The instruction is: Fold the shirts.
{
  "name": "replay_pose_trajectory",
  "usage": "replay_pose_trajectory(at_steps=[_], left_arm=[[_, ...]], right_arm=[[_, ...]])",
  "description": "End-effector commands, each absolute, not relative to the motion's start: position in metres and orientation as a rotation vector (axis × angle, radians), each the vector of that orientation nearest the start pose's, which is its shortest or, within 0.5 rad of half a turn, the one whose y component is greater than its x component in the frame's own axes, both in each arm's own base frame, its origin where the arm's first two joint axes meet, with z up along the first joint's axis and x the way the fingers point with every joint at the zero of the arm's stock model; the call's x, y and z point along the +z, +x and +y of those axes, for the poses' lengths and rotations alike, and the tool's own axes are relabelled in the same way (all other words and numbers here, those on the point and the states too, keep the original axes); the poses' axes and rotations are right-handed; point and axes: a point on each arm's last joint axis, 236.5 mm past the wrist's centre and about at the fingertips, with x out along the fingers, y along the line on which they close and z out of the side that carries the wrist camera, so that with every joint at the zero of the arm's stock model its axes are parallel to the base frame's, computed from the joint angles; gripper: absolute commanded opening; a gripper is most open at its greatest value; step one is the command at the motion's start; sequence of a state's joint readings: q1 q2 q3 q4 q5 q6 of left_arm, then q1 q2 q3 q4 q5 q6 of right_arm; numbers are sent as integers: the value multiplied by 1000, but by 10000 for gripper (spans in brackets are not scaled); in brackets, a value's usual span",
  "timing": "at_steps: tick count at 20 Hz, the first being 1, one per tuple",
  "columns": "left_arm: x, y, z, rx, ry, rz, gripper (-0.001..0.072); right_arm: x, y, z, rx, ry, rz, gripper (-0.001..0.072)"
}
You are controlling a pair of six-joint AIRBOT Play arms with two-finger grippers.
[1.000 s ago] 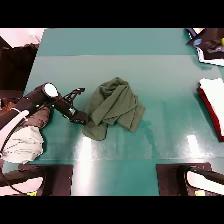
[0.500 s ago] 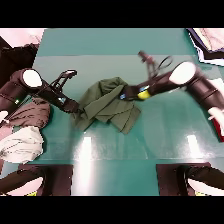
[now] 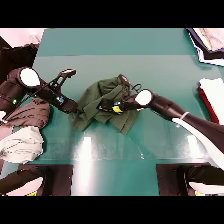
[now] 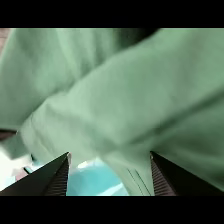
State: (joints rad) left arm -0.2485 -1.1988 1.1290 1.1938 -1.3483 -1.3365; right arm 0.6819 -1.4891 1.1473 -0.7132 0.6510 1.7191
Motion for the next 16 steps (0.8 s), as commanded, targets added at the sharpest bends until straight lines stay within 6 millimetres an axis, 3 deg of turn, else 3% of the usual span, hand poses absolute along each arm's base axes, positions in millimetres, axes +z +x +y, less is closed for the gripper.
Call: replay_pose_trajectory(at_steps=[1,3,5,7,8,9,11,13,16], left_arm=[[33,299,-163,-614,36,1380,24],[33,298,-163,-614,36,1381,24],[33,298,-163,-614,36,1381,24],[34,302,-159,-601,54,1370,24],[39,308,-150,-574,99,1355,24],[49,317,-141,-544,148,1331,24],[88,339,-124,-480,230,1239,24],[142,359,-115,-426,262,1120,24],[232,376,-118,-410,261,892,24]], right_arm=[[4,330,425,645,670,1247,509],[11,338,429,658,665,1224,200],[16,344,427,670,615,1187,16],[23,344,412,684,519,1173,14],[30,346,394,680,441,1164,14],[37,349,370,664,363,1154,13],[64,358,306,589,227,1119,13],[100,365,233,475,171,1071,13],[152,368,128,267,182,973,13]])
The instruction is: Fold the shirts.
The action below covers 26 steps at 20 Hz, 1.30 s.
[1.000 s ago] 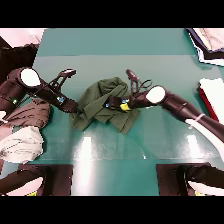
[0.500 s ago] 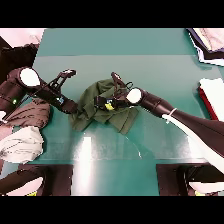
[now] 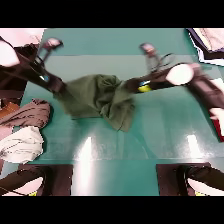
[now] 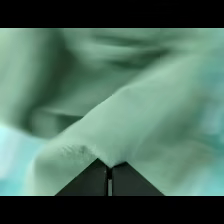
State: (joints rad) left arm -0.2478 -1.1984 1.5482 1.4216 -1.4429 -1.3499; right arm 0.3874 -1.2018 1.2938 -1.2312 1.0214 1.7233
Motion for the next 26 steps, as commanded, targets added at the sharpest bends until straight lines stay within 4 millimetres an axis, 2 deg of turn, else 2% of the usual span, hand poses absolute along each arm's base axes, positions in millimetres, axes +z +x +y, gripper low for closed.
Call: replay_pose_trajectory(at_steps=[1,2,3,5,7,10,14,16,17,19,20,21,23,26], left_arm=[[264,378,-118,-406,257,809,25],[292,377,-118,-402,252,738,24],[320,374,-117,-398,247,670,25],[367,364,-117,-395,231,550,24],[397,348,-117,-407,216,458,24],[426,316,-115,-425,203,372,24],[482,265,-116,-464,144,173,24],[512,237,-122,-508,104,57,24],[521,226,-126,-536,89,22,24],[514,223,-132,-564,90,52,24],[497,232,-133,-562,103,115,23],[471,247,-132,-548,118,208,24],[400,278,-134,-540,142,442,24],[270,307,-144,-567,147,846,24]], right_arm=[[172,367,96,201,190,935,13],[195,366,69,145,195,884,13],[219,365,51,118,191,820,13],[272,359,24,73,178,685,13],[317,345,11,48,163,575,13],[370,320,2,27,130,451,13],[421,287,-7,-5,101,336,13],[432,278,-11,-23,97,329,12],[431,277,-12,-28,96,354,13],[414,282,-11,-18,95,461,13],[397,289,-8,-1,95,545,13],[376,296,-3,21,94,634,13],[320,315,16,87,85,843,13],[225,338,46,169,58,1159,13]])
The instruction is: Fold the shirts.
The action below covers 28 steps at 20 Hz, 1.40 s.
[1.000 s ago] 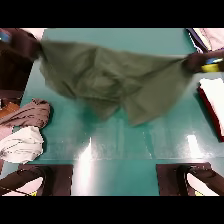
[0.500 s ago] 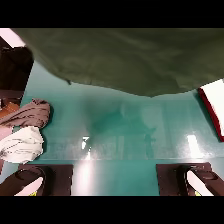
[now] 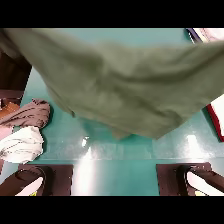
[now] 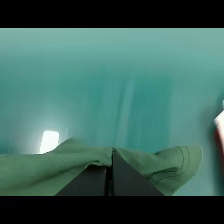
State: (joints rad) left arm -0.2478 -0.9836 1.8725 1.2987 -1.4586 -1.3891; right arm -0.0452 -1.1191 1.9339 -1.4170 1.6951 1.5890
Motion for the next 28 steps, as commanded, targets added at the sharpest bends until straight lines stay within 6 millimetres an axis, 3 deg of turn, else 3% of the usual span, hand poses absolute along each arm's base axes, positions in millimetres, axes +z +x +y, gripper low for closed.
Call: replay_pose_trajectory(at_steps=[1,3,6,7,8,9,10,12,14,16,19,22,25,28], left_arm=[[231,312,-146,-568,143,957,24],[155,323,-148,-556,123,1130,24],[82,346,-150,-514,97,1195,24],[69,352,-150,-503,93,1202,24],[62,355,-150,-500,93,1212,24],[60,357,-150,-498,92,1214,24],[60,359,-150,-497,91,1206,24],[64,362,-149,-491,97,1189,24],[65,363,-146,-483,109,1186,24],[64,362,-147,-484,109,1189,24],[64,361,-147,-486,105,1192,25],[64,362,-148,-485,100,1192,25],[64,361,-148,-483,98,1194,25],[64,361,-148,-483,97,1194,25]], right_arm=[[195,348,54,186,51,1227,15],[146,377,67,208,40,1280,16],[95,421,71,192,64,1249,17],[84,433,68,181,77,1234,18],[77,442,65,173,93,1224,80],[72,446,64,174,116,1227,356],[72,448,59,168,138,1230,503],[82,445,40,165,150,1225,501],[88,431,14,126,165,1217,500],[78,401,2,123,257,1266,385],[39,344,31,268,463,1385,377],[-21,300,44,244,557,1494,377],[-57,279,70,267,703,1512,377],[-73,273,79,243,780,1501,377]])
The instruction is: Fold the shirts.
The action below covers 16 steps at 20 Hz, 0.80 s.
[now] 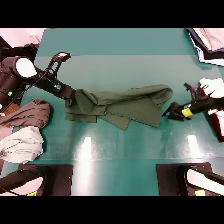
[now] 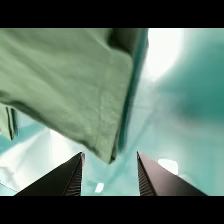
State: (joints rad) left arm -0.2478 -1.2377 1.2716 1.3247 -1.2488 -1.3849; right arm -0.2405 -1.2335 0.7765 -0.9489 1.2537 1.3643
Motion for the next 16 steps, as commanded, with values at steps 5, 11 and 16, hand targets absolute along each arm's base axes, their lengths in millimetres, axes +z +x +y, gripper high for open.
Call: replay_pose_trajectory(at_steps=[5,11,16], left_arm=[[65,362,-148,-483,96,1193,24],[64,359,-148,-484,98,1204,24],[94,367,-142,-467,122,1152,24]], right_arm=[[-81,265,90,254,762,1523,377],[-86,273,108,279,674,1488,98],[-20,314,105,344,591,1276,14]])
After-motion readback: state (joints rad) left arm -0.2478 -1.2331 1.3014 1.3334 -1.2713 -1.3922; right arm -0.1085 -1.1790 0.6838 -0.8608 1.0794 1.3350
